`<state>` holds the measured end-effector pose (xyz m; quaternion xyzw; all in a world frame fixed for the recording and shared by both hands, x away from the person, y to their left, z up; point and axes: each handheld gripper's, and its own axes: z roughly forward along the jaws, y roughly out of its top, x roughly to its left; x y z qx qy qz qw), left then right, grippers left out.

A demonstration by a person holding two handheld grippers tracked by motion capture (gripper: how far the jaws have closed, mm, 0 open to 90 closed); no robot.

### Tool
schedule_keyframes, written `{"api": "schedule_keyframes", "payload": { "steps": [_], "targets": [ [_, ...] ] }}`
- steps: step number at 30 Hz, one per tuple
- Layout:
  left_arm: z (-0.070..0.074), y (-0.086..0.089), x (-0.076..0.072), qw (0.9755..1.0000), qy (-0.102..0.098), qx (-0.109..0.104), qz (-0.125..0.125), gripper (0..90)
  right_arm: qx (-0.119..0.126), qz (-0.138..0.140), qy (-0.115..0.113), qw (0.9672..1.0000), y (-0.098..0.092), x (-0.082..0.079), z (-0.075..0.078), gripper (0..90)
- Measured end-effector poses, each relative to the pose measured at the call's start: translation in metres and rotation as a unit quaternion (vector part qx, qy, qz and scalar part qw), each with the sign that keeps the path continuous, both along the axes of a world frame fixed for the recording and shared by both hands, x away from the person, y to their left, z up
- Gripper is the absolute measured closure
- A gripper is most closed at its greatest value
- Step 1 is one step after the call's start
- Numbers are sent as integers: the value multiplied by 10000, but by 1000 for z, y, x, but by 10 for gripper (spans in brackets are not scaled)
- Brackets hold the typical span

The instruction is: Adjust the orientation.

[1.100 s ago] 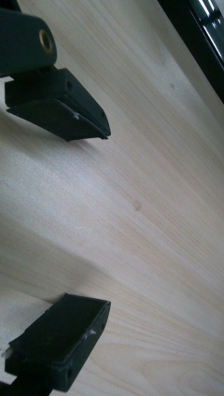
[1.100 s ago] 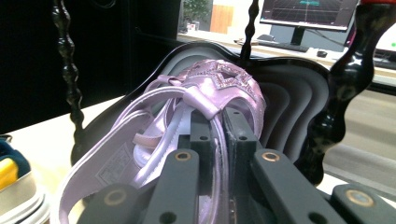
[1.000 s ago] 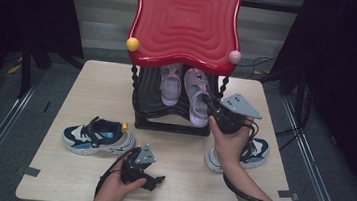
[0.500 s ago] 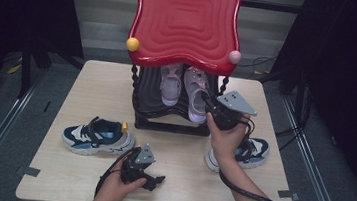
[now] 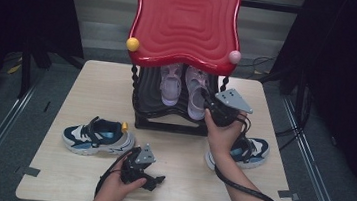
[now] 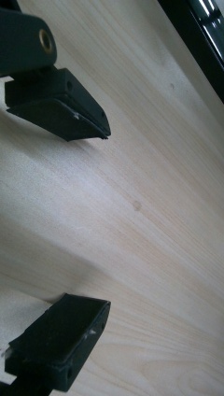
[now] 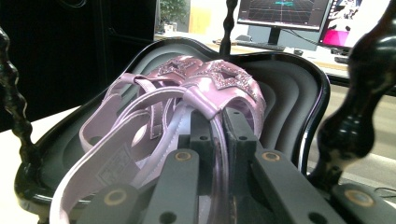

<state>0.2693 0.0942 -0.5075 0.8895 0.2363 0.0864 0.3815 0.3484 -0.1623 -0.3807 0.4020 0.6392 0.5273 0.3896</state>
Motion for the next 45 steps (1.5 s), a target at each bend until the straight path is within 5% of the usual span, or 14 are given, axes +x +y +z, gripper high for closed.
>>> {"api": "schedule_keyframes", "payload": {
  "steps": [45],
  "targets": [
    [0,0,0,10000,8,-1,11,139,-226,-665,-299,9971,25,36,-15,838]
  ]
}}
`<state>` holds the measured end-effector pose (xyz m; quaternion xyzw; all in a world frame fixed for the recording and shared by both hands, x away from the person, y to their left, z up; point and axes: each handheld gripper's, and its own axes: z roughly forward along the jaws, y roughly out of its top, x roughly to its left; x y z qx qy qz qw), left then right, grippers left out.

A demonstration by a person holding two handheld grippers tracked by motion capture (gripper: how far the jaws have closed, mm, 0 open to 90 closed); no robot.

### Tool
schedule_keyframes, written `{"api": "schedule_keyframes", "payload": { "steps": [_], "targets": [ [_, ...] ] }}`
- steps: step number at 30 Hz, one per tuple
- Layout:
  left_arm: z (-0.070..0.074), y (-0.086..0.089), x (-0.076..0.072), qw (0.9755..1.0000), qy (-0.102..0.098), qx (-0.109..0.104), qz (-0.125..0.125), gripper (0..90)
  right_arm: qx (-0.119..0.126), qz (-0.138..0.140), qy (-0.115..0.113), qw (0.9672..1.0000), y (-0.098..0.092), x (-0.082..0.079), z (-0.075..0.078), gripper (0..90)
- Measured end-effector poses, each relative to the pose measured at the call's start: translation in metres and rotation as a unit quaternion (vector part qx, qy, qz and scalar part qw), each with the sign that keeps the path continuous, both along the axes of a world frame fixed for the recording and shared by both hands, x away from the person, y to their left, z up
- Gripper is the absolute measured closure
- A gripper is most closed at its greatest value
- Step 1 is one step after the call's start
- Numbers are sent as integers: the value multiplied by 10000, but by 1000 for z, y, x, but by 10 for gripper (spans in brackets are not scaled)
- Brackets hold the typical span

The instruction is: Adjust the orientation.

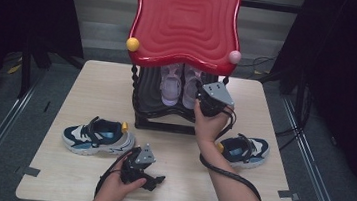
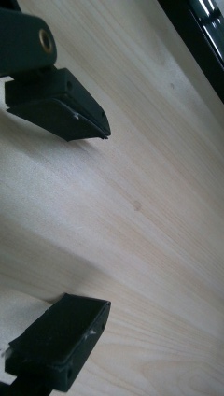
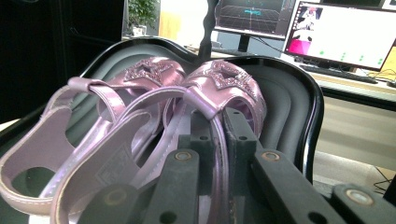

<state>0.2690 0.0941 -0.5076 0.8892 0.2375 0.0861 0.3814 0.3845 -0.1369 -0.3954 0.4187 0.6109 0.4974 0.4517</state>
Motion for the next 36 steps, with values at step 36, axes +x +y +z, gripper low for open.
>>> {"api": "schedule_keyframes", "payload": {
  "steps": [36],
  "targets": [
    [0,-1,0,10000,12,-52,40,139,-157,-145,-92,9997,11,13,-18,818]
  ]
}}
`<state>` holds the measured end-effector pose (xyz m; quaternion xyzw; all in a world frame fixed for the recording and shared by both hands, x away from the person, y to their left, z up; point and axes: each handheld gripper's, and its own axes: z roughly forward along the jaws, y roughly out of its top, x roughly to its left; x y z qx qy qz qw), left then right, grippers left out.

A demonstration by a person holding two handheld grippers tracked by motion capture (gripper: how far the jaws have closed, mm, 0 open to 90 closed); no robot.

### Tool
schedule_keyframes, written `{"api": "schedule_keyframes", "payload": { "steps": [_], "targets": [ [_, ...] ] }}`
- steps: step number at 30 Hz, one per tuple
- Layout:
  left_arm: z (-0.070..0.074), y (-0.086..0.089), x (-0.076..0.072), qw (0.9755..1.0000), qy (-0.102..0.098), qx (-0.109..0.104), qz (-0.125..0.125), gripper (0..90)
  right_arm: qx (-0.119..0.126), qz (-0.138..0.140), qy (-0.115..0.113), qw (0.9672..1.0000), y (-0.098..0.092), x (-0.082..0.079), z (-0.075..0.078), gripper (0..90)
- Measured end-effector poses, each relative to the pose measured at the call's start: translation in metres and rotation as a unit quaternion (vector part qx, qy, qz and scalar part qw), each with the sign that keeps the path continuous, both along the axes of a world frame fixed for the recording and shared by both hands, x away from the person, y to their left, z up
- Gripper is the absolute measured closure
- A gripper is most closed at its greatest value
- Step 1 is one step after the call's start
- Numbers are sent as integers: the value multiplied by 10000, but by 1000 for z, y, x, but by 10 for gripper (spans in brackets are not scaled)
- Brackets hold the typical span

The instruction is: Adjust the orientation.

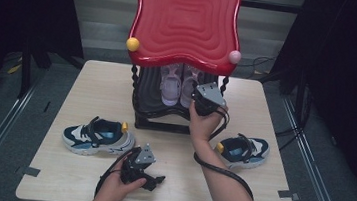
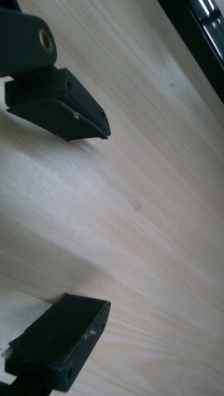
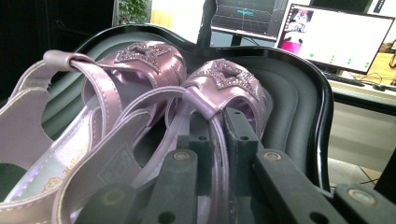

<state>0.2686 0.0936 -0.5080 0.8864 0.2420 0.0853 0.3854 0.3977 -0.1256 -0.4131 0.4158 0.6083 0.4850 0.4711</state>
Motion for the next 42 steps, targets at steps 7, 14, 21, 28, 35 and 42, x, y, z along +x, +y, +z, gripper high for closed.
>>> {"api": "schedule_keyframes", "payload": {
  "steps": [7,14,21,28,35,42],
  "targets": [
    [0,0,0,10000,1,1,-1,138,-43,34,173,9998,0,1,0,795],
    [0,0,0,10000,0,3,-2,138,-153,120,256,9995,1,0,1,726],
    [0,0,0,10000,-9,-1,-4,138,-245,257,293,9989,1,-4,9,671],
    [0,0,0,10000,0,4,-2,138,-352,266,404,9982,1,-8,11,623],
    [0,0,0,10000,-9,-1,-2,138,-434,245,441,9978,0,-9,13,606],
    [0,0,0,10000,-13,-8,0,138,-462,296,485,9973,-1,-14,16,559]
  ]
}}
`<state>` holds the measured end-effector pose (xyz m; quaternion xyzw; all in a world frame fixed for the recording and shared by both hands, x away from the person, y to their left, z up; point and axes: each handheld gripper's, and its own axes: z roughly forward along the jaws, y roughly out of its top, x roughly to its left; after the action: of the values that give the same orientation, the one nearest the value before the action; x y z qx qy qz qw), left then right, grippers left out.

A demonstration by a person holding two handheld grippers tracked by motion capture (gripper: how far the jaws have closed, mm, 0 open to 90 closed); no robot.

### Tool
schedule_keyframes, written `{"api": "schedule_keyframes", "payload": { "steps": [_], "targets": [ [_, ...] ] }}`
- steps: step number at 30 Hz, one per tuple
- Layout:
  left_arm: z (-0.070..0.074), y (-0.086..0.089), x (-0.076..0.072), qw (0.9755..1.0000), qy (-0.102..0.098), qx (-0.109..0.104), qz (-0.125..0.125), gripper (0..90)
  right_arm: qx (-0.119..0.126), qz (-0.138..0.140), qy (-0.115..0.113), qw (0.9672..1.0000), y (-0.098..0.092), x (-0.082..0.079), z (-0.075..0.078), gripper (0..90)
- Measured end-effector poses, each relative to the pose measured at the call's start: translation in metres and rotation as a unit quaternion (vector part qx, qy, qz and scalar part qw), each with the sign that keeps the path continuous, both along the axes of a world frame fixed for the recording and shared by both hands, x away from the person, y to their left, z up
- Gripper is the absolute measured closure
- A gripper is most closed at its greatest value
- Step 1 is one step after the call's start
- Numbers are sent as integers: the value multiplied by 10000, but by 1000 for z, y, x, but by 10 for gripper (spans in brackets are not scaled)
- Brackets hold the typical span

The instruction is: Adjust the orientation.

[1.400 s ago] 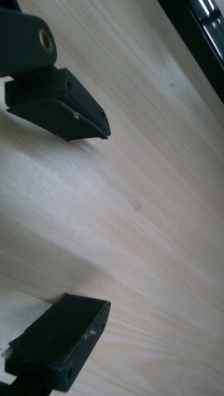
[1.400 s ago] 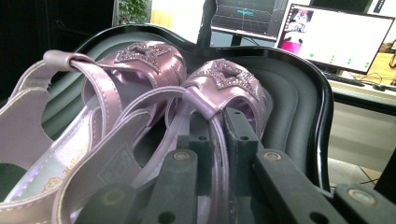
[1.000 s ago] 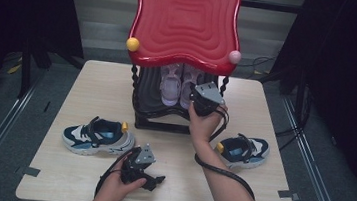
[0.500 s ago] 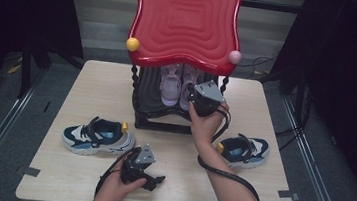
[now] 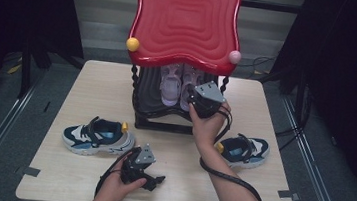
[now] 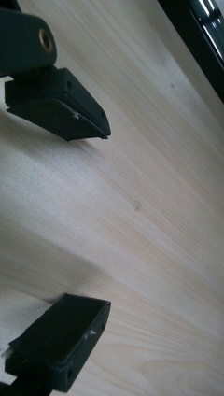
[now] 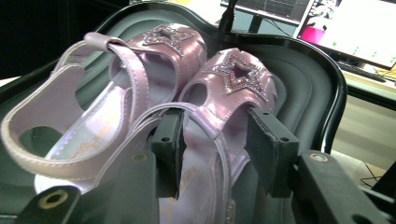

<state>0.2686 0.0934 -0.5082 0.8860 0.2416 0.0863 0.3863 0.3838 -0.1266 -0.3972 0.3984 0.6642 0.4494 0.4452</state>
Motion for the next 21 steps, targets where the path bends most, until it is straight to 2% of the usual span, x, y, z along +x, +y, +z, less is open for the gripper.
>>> {"api": "schedule_keyframes", "payload": {
  "steps": [6,9,13,17,21],
  "targets": [
    [0,0,0,10000,7,-16,-4,138,-25,152,33,9999,2,-6,5,515],
    [0,0,0,10000,4,-18,-1,137,-135,238,48,9996,5,-9,8,503],
    [0,-1,0,10000,0,-21,-25,134,-156,441,52,9989,11,-16,12,485],
    [0,-1,0,10000,30,-1,-5,134,26,633,115,9979,13,-22,16,461],
    [0,-1,1,10000,21,48,-48,133,160,891,271,9955,13,-28,17,423]
  ]
}}
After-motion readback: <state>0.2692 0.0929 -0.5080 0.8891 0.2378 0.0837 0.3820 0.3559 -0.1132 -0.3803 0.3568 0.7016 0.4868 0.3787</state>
